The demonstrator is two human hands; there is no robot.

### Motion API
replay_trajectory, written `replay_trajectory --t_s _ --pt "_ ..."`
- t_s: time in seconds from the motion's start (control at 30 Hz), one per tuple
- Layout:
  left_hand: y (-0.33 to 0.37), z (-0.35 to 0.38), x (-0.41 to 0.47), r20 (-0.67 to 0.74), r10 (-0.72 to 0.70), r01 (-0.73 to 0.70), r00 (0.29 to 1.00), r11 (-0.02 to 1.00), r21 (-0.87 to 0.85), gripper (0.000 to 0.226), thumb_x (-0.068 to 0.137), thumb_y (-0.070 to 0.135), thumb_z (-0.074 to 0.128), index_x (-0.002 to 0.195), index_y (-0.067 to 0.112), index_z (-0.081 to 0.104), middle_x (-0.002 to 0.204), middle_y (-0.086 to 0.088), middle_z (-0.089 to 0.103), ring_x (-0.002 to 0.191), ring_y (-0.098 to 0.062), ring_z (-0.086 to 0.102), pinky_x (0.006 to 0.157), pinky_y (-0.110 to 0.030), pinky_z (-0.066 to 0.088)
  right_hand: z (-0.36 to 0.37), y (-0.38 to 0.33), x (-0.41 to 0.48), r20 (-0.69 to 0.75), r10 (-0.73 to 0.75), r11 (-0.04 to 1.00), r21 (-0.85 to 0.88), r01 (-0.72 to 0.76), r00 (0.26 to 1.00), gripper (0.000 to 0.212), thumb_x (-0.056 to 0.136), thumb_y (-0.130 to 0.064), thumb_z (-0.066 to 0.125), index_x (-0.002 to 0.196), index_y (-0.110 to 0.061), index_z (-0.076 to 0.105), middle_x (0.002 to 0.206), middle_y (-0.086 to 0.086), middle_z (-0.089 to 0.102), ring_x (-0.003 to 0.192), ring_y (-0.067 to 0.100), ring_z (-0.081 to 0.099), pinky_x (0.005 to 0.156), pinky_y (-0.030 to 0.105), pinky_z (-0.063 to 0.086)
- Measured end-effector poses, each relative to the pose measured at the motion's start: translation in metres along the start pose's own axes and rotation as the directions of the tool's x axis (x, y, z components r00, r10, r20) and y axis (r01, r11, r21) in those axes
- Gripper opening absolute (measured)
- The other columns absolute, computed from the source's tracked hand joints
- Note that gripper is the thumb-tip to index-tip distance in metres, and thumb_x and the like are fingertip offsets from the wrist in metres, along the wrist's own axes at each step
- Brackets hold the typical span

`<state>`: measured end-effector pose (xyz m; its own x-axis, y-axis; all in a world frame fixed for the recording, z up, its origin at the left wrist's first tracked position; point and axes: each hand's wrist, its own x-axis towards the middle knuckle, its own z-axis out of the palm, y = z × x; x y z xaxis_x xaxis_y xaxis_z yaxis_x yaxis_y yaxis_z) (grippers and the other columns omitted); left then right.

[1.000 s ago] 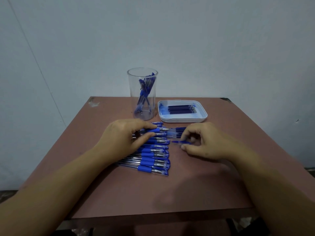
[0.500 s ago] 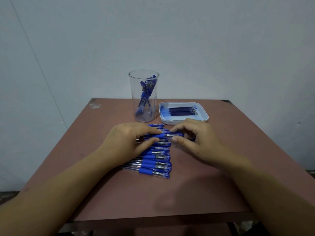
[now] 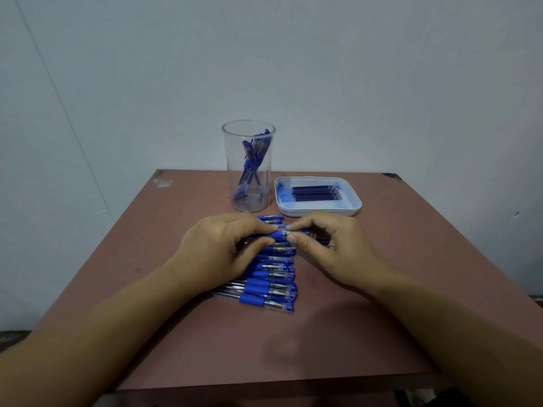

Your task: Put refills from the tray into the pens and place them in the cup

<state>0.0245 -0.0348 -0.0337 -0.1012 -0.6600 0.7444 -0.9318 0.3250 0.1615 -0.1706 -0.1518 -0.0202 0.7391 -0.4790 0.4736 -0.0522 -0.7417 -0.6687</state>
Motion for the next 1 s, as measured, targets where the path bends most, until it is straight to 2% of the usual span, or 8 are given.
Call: replay_trajectory --t_s 0.13,0.2,0.33,0.4,0.53,0.7,0.9,1.0 --pt "0.007 0.000 0.013 -0.068 -0.067 0.063 0.995 0.996 -0.061 0.024 0.089 0.028 0.070 0.109 0.014 0.072 0.095 0.007 0.072 0.083 0.002 0.060 0.077 -0.008 0.047 -0.001 -0.011 0.011 -0.041 0.155 0.903 0.411 -0.124 0.987 0.013 0.084 -0.018 0.068 0.096 -0.018 0.066 0.085 0.002 0.072 0.080 0.017 0.069 0.069 0.026 0.057" --pt "0.002 -0.006 0.017 -0.080 -0.087 0.082 0.993 0.995 -0.063 0.032 0.087 0.031 0.071 0.115 0.015 0.068 0.103 0.008 0.068 0.090 0.006 0.055 0.083 -0.004 0.040 -0.006 -0.014 0.022 -0.080 0.201 0.856 0.500 -0.135 0.976 0.014 0.085 -0.005 0.066 0.097 -0.013 0.064 0.079 -0.003 0.073 0.075 0.008 0.069 0.068 0.018 0.054" --pt "-0.034 -0.028 0.029 -0.102 -0.224 0.233 0.969 0.969 0.086 0.065 0.081 0.057 0.066 0.134 0.021 0.053 0.121 0.006 0.057 0.106 -0.004 0.047 0.089 -0.023 0.043 -0.028 -0.025 0.053 -0.253 0.161 0.912 0.408 -0.046 0.954 0.021 0.088 -0.002 0.065 0.095 -0.021 0.062 0.077 -0.007 0.070 0.075 0.007 0.064 0.076 0.022 0.056" --pt "-0.051 -0.038 0.038 -0.119 -0.294 0.308 0.948 0.943 0.123 0.079 0.076 0.057 0.068 0.141 0.020 0.045 0.132 -0.003 0.054 0.112 -0.014 0.050 0.090 -0.032 0.045 -0.041 -0.032 0.071 -0.343 0.116 0.929 0.370 0.020 0.932 0.024 0.089 -0.003 0.065 0.096 -0.023 0.055 0.082 -0.001 0.065 0.078 0.014 0.062 0.080 0.028 0.054" --pt "-0.075 -0.046 0.056 -0.031 -0.276 0.277 0.961 0.952 0.131 0.096 0.069 0.053 0.077 0.149 0.020 0.034 0.149 -0.005 0.040 0.133 -0.022 0.042 0.105 -0.044 0.043 -0.061 -0.039 0.104 -0.467 0.060 0.948 0.304 0.097 0.882 0.032 0.090 -0.007 0.064 0.096 -0.026 0.039 0.079 0.005 0.061 0.074 0.020 0.056 0.075 0.031 0.050" --pt "-0.086 -0.034 0.067 0.044 -0.245 0.236 0.969 0.961 0.148 0.095 0.068 0.046 0.084 0.147 0.026 0.037 0.154 -0.002 0.034 0.140 -0.016 0.035 0.110 -0.029 0.031 -0.059 -0.027 0.135 -0.423 0.026 0.991 0.131 0.033 0.906 0.030 0.089 -0.013 0.066 0.100 -0.019 0.038 0.081 -0.001 0.062 0.065 0.003 0.055 0.067 0.019 0.047" --pt "-0.087 -0.025 0.065 0.000 -0.215 0.213 0.977 0.966 0.146 0.089 0.071 0.040 0.084 0.145 0.021 0.037 0.153 -0.002 0.036 0.136 -0.018 0.040 0.105 -0.038 0.043 -0.027 -0.018 0.159 -0.311 -0.025 1.000 -0.004 0.024 0.950 0.023 0.087 -0.013 0.068 0.095 -0.021 0.048 0.079 -0.003 0.063 0.060 -0.004 0.051 0.064 0.012 0.044" --pt "-0.083 -0.022 0.063 0.005 -0.206 0.202 0.978 0.964 0.171 0.089 0.075 0.038 0.081 0.147 0.019 0.033 0.156 -0.003 0.031 0.134 -0.021 0.044 0.102 -0.036 0.044 -0.016 -0.013 0.160 -0.218 -0.085 0.991 -0.124 0.059 0.972 0.009 0.090 -0.020 0.065 0.096 -0.021 0.059 0.086 -0.011 0.060 0.074 -0.002 0.054 0.069 0.011 0.041"
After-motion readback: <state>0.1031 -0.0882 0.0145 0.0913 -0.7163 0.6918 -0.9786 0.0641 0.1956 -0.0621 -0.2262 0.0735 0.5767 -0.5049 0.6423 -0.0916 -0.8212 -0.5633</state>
